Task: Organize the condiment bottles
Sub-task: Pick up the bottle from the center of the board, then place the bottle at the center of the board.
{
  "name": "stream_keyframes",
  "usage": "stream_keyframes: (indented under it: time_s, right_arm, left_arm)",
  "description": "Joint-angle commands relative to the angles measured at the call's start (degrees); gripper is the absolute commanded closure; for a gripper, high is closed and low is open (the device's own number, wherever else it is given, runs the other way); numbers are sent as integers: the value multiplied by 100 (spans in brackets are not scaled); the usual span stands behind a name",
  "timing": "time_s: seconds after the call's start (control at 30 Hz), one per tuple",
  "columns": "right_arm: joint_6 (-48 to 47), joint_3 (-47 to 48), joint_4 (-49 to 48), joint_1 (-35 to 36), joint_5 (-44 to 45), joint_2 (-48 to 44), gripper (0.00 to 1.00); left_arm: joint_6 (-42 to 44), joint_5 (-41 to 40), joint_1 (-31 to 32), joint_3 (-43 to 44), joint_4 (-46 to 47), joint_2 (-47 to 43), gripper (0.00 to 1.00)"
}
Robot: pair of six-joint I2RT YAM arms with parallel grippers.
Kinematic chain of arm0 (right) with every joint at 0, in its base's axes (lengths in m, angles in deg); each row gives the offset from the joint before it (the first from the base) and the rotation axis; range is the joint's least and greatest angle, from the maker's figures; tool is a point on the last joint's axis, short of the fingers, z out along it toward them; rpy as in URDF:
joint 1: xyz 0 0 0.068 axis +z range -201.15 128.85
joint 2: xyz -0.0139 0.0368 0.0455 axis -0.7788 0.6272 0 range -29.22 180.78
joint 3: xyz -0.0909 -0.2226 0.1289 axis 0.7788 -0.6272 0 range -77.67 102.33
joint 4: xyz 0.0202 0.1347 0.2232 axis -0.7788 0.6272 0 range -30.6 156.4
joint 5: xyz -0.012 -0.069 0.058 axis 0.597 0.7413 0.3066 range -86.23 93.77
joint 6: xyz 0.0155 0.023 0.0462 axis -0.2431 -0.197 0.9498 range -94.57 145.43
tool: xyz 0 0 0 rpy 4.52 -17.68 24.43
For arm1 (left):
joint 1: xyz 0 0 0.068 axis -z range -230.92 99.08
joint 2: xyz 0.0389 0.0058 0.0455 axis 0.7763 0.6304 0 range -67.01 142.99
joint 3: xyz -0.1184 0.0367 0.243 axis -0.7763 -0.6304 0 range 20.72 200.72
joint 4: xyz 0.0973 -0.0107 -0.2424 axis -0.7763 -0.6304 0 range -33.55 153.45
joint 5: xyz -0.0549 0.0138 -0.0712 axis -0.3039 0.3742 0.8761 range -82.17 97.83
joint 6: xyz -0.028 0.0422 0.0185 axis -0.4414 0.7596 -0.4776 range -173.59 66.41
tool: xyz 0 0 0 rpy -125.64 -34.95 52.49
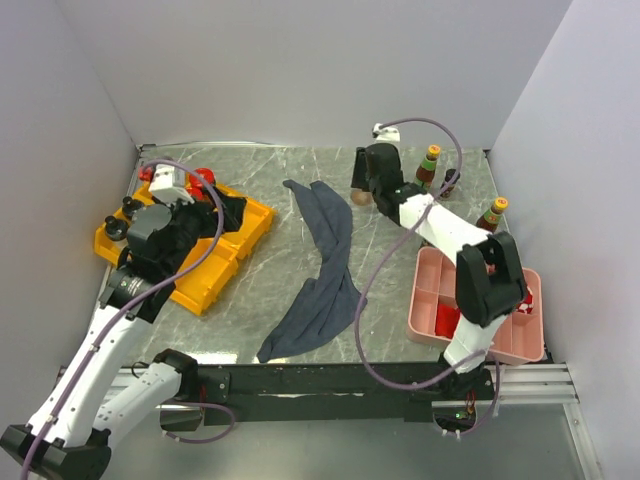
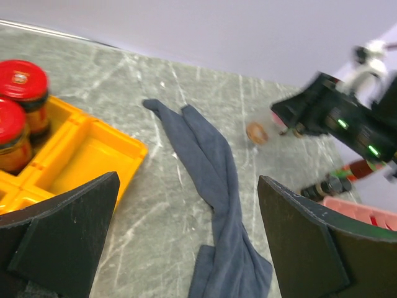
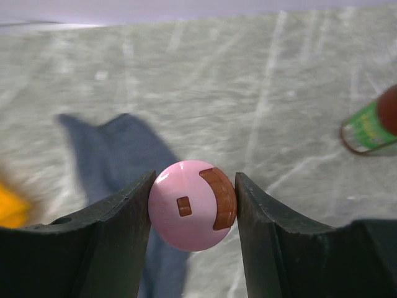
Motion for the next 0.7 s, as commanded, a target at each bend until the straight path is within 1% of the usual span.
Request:
stream_keyframes:
  time_s: [0.0, 0.13, 0.2, 0.33, 0.5, 0.6, 0.67]
  right_arm:
    - [362, -440, -391, 764, 146, -787, 51]
    - [652, -932, -567, 1390, 16, -1034, 50]
    - [862, -1020, -663, 1601, -282, -1034, 50]
    - [1039, -1038, -821, 2233, -337, -894, 50]
    - [890, -1144, -1217, 2814, 347, -630, 50]
    - [793, -1196, -1384, 3078, 533, -525, 48]
    - [828, -1170, -1332, 3201, 621, -419, 46]
  left_arm:
    - [21, -697, 17, -51, 57, -286, 1]
    - [-22, -1022, 17, -200, 144, -584, 1]
    - [-40, -1084, 17, -253, 241, -682, 1]
    - [-58, -1181, 17, -350, 312, -849, 1]
    - [-49, -1330, 17, -324, 241, -849, 1]
    - [-49, -1330, 17, -324, 241, -840, 0]
    - [-58, -1313, 17, -324, 250, -840, 1]
